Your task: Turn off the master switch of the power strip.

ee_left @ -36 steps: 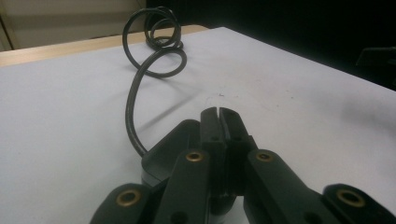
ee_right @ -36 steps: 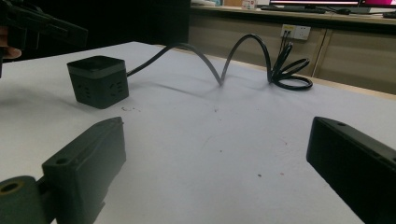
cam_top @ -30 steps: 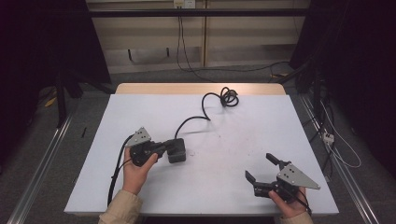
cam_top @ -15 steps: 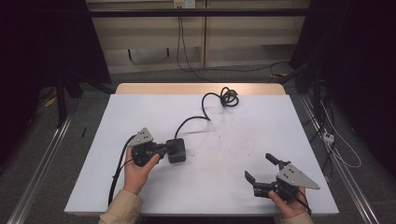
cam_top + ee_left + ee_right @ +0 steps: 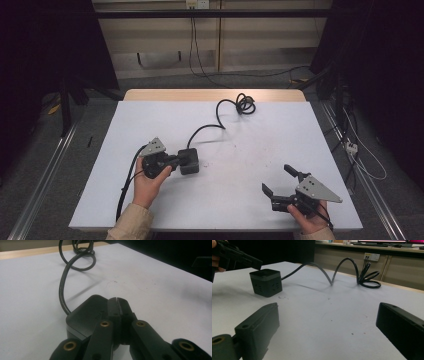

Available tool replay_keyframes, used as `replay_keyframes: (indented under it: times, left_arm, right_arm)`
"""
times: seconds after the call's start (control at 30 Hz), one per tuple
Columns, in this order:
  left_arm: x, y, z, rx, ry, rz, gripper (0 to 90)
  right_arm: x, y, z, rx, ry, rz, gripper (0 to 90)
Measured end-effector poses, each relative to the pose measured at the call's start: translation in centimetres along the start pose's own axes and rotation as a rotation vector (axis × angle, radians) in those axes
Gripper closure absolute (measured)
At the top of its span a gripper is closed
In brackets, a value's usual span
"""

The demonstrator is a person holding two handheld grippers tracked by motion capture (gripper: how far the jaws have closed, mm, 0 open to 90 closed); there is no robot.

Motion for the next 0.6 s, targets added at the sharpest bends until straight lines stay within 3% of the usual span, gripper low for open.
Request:
replay_keyframes:
  times: [0.6]
  left_arm:
    - [0.18, -0.18, 0.08, 0.006, -0.004, -0.017, 90.0]
  right_arm:
    - [0.02, -0.03, 0.02, 0.000, -0.001, -0.002, 4.5]
Point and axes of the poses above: each handheld gripper's, and its own axes: x roughly forward along the jaws, z roughly out of its underside, y roughly to its right, the point moved 10 cm from there along x, roughly forward along the jaws, and after that the axes turned 6 degrees about -x, right-handed, at the moved point
